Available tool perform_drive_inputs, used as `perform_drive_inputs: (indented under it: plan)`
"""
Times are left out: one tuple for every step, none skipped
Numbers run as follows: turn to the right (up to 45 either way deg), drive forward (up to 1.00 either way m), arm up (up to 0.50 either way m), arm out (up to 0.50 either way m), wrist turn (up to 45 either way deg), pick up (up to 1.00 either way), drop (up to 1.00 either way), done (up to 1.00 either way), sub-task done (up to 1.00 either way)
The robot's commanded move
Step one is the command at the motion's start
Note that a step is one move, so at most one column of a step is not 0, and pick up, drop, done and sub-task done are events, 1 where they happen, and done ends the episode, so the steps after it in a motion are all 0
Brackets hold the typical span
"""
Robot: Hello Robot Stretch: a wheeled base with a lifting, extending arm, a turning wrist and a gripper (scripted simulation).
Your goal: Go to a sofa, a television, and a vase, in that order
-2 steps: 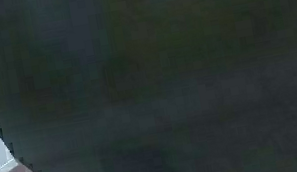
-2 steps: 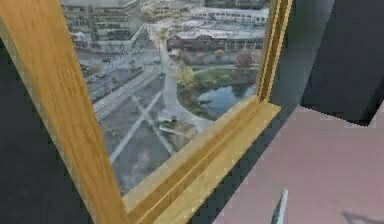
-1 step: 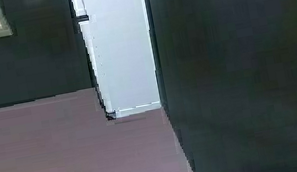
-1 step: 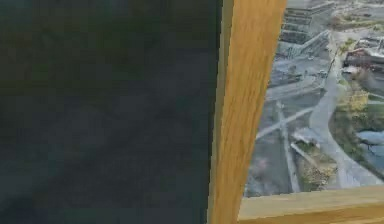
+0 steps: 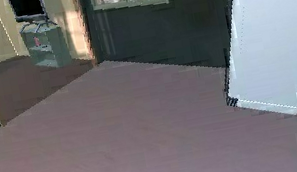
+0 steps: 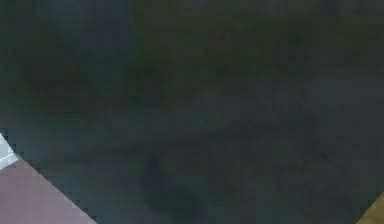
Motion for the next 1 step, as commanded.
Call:
perform_drive_inputs:
  plan:
    - [0.0, 0.50, 0.00, 0.00, 0.0, 0.00, 0.00, 0.00, 0.00]
